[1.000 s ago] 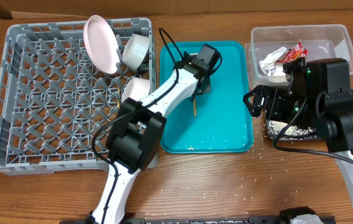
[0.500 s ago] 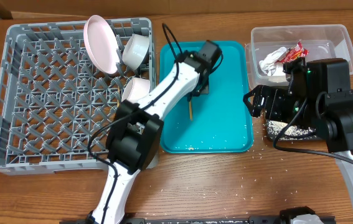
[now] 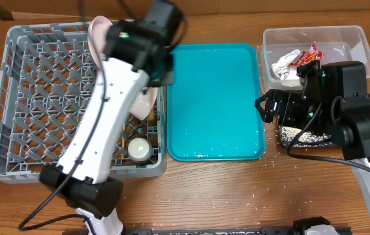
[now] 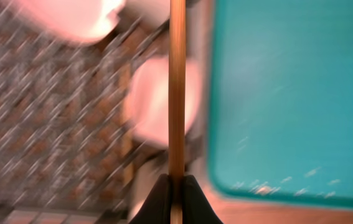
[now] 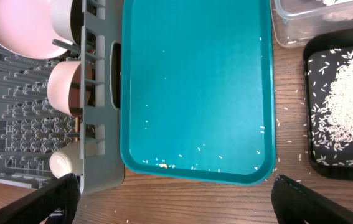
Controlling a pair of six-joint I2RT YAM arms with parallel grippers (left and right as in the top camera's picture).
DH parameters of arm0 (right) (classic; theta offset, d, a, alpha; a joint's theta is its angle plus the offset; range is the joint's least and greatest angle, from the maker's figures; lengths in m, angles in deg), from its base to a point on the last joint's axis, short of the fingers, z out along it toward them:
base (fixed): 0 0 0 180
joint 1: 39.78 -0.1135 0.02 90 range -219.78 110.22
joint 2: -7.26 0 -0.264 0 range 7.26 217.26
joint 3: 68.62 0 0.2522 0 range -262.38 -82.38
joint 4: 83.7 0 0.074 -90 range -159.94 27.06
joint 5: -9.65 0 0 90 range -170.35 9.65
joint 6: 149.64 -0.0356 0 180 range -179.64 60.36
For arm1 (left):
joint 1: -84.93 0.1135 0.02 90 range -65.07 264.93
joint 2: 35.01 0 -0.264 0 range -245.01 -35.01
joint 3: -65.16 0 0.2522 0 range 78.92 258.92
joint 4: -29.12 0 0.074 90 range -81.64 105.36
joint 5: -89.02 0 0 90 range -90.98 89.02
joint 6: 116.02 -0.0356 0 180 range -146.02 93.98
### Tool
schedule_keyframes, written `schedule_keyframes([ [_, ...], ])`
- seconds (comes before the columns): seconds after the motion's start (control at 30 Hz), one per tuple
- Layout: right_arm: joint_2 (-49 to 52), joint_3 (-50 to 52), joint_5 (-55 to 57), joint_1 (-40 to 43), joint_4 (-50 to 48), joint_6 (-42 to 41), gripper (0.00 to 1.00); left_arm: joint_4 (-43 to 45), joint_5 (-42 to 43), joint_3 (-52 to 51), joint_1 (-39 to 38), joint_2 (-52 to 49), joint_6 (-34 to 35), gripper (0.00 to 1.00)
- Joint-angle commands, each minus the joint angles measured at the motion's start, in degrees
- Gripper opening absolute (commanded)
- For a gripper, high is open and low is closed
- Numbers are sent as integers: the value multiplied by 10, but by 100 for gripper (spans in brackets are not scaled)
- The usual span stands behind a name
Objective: Sort waste into correct bins and load items into the dishwasher
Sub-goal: 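Grasp the second chopstick and lay it in the rack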
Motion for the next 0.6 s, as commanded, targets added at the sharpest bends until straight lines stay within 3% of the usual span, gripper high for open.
schedule_keyframes([
  [0.0,-2,-7,2,1,-4,2,100,-31,-31,-12,28,8,-34,4],
  [0.23,-2,-7,2,1,-4,2,100,15,-26,-116,89,31,-65,4],
  [0.4,-2,-7,2,1,-4,2,100,96,36,-226,132,38,-163,4],
  [0.57,-2,-7,2,1,-4,2,100,175,51,-319,175,37,-187,4],
])
